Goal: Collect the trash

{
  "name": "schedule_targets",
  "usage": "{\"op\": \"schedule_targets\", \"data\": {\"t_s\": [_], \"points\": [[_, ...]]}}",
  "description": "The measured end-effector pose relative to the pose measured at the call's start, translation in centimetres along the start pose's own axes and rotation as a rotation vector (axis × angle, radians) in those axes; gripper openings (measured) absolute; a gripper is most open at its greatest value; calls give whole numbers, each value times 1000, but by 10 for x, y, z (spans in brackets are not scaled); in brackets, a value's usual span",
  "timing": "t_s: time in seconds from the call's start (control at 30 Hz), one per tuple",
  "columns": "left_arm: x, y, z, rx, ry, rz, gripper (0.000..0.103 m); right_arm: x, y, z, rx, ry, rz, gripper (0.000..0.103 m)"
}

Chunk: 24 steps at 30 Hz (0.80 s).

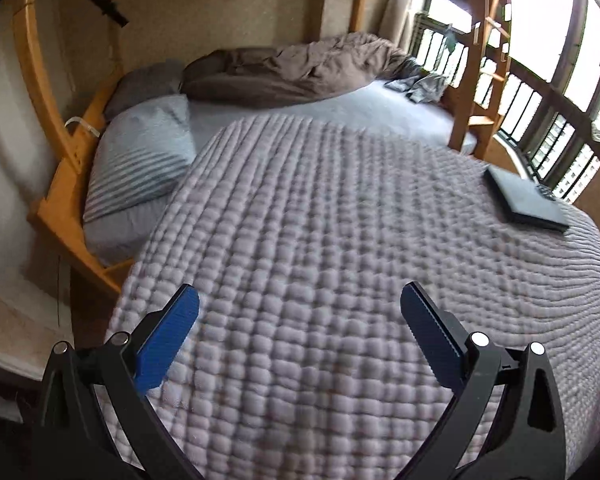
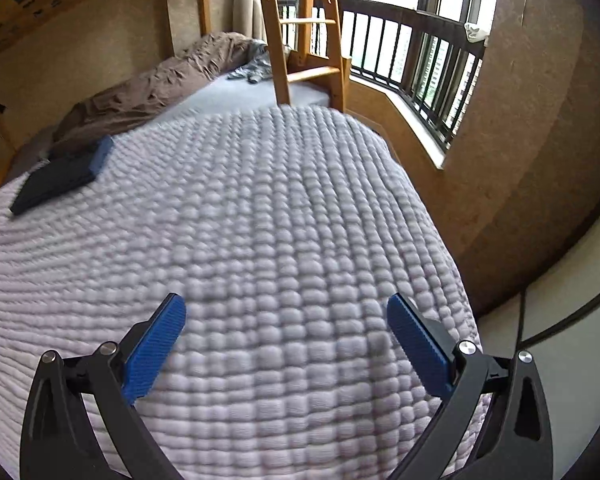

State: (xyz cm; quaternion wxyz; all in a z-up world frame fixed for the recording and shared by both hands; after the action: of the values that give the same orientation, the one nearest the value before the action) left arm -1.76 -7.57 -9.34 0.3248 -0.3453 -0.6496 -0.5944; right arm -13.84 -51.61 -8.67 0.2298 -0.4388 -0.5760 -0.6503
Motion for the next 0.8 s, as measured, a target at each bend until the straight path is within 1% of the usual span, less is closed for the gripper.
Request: {"op": "schedule_targets", "data": {"t_s": [0.03, 0.17, 0.4, 0.5, 0.8], "points": [[-5, -4, 2, -4, 14, 13, 102, -2, 0, -4, -19, 20, 5, 99], [-3, -6, -3, -49, 63, 27, 102, -2, 0, -8, -21, 7, 8, 99], [2, -10, 5, -24, 69, 29, 102, -1, -2, -7, -19, 10, 8, 99], [2, -10, 5, -22, 71, 29, 102, 1, -8, -6, -18, 10, 7, 99], [2, -11, 5, -23, 71, 29, 102, 0, -6, -7, -19, 11, 7, 99]]}}
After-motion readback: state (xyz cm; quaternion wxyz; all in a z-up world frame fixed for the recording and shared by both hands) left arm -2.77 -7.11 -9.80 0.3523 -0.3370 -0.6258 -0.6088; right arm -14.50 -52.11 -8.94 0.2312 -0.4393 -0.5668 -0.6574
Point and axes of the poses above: each gripper's, at about its wrist camera, not at the fingertips, and x roughly against the way its jaws point, z to its left, y to its top, the point moved 3 cm from there along -x, roughly the way its jaws point, and after that the axes turned 3 degrees about z, right-handed, at the moved point
